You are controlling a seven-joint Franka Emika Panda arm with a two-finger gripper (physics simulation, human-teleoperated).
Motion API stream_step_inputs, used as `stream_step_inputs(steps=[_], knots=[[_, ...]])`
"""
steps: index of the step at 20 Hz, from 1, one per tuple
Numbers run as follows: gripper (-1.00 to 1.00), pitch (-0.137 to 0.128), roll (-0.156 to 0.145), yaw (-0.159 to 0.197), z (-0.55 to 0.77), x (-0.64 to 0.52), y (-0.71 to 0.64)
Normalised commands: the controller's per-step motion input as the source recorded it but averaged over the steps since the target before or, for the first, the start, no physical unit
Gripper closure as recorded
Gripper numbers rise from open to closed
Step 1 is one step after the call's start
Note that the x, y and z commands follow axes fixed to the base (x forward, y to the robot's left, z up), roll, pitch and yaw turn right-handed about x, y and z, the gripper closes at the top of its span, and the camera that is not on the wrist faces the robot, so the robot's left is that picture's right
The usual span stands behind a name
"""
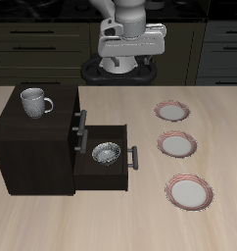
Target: Close the bottom drawer
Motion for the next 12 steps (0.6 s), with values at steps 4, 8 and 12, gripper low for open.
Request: stream_step_inputs(steps=[4, 8, 12], knots=[[-1.00, -0.006, 0.019, -0.023, 0.01, 0.13, 0.31], [-1.00, 0.007, -0.011, -0.014, -0.01, 0.23, 0.28], [-1.00, 0.015, 0.022, -0.007, -0.04, 0.23, 0.34]])
